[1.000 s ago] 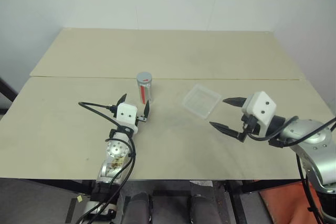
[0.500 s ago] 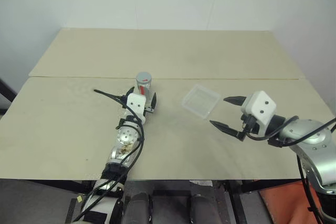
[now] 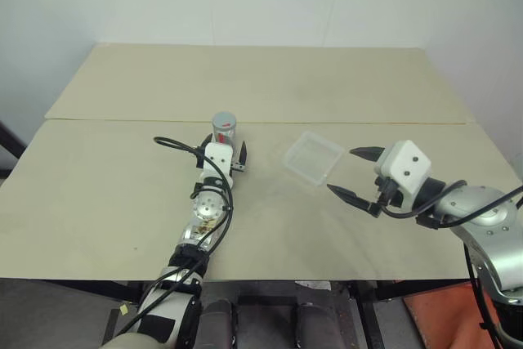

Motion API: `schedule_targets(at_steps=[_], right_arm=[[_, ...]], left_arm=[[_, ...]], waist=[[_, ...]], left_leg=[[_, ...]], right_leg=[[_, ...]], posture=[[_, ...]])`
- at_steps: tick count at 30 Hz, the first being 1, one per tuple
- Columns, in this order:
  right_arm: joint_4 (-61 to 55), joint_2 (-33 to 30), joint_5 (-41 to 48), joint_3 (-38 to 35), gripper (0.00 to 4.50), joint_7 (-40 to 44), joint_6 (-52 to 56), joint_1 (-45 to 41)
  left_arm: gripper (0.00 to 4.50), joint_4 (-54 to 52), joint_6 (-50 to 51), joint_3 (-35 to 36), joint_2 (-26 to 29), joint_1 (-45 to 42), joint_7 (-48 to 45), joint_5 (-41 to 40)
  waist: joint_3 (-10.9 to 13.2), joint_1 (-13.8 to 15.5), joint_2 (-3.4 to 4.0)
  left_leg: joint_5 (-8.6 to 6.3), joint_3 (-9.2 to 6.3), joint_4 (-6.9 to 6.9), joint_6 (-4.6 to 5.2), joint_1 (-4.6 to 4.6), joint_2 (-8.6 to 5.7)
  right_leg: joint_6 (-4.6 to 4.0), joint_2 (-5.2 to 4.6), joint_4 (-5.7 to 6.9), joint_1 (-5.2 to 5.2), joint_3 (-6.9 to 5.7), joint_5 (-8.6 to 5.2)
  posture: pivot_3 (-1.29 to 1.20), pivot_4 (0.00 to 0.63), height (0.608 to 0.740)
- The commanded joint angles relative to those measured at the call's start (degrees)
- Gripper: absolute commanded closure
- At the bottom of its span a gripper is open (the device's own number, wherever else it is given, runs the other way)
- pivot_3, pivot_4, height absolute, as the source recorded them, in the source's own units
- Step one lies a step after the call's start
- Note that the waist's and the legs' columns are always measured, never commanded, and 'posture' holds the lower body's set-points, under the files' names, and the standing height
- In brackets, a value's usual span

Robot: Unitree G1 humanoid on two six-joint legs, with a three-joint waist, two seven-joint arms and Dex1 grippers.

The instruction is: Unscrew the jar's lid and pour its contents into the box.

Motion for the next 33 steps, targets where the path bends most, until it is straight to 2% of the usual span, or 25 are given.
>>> schedule_targets(at_steps=[1,3,6,12,18,21,25,28,33], right_arm=[[-1.75,-0.06,-0.28,-0.88,0.00,-0.34,-0.28,-0.26],[-1.61,-0.04,-0.34,-0.73,0.00,-0.20,-0.50,-0.23],[-1.53,-0.33,-0.41,-0.59,0.00,0.30,-0.79,0.05],[-0.89,-0.45,-0.84,-0.90,0.00,0.49,-1.31,0.11],[-1.32,0.27,-1.50,-0.37,0.00,0.22,-1.35,0.39],[-1.24,0.79,-1.75,0.19,0.00,-0.17,-1.07,-0.58],[-2.14,3.86,1.39,0.44,0.00,-2.18,3.40,-4.27],[-3.60,10.61,6.03,1.19,0.00,-6.66,9.12,-8.46],[-6.20,20.46,7.20,6.17,0.00,-13.71,13.26,-11.72]], left_arm=[[0.02,0.71,-3.34,0.04,0.14,-2.08,1.20,0.67],[0.02,1.64,-4.34,-0.10,0.04,-2.34,0.49,0.31],[0.64,2.84,-5.28,-0.12,-0.11,-2.65,0.77,0.34],[2.43,3.98,-6.20,0.52,-0.19,-2.64,0.33,-0.57],[2.45,3.09,-7.15,0.94,0.63,-1.85,-2.08,-1.35],[2.45,-1.30,-6.27,0.42,0.76,-0.65,-4.95,-2.54],[2.45,-17.71,2.94,-1.03,0.80,4.66,-16.03,-11.47],[2.45,-34.22,14.11,-6.04,5.12,11.57,-27.82,-17.61],[2.45,-48.55,25.37,-9.57,10.49,17.55,-34.15,-20.96]], waist=[[0.00,0.00,0.00],[0.00,0.01,0.00],[0.00,0.01,0.00],[0.00,0.00,0.00],[0.00,-0.05,0.00],[0.00,-0.03,0.00],[0.00,-0.32,0.00],[-0.01,-0.95,0.03],[-0.03,-1.36,0.06]], left_leg=[[0.00,0.00,0.00,0.00,-0.01,0.00],[0.00,0.00,0.00,0.00,-0.01,0.00],[0.00,0.02,0.00,0.00,-0.01,0.00],[0.00,0.03,0.00,0.00,-0.02,0.00],[0.00,0.04,0.00,0.00,-0.02,0.01],[0.00,0.06,0.00,0.00,-0.02,0.01],[0.00,0.02,0.00,-0.01,-0.16,0.03],[0.02,-0.02,-0.01,-0.04,-0.22,0.12],[0.03,-0.07,-0.02,-0.05,-0.21,0.09]], right_leg=[[0.00,0.00,-0.01,0.00,0.00,0.00],[0.00,0.00,-0.01,-0.01,0.00,0.00],[0.00,0.00,-0.01,-0.01,0.00,0.00],[0.00,0.00,-0.01,0.00,0.00,0.00],[0.00,0.01,0.00,-0.03,0.00,0.00],[0.00,0.00,0.00,-0.03,0.00,0.00],[0.00,0.00,0.03,-0.16,0.01,0.00],[-0.02,0.07,0.08,-0.26,0.02,0.00],[-0.05,0.04,0.13,-0.25,0.02,-0.01]], posture=[[0.00,0.150,0.740],[0.00,0.150,0.740],[0.00,0.150,0.740],[0.00,0.150,0.740],[0.00,0.150,0.740],[0.00,0.150,0.740],[0.00,0.150,0.740],[0.00,0.150,0.740],[0.00,0.150,0.740]])
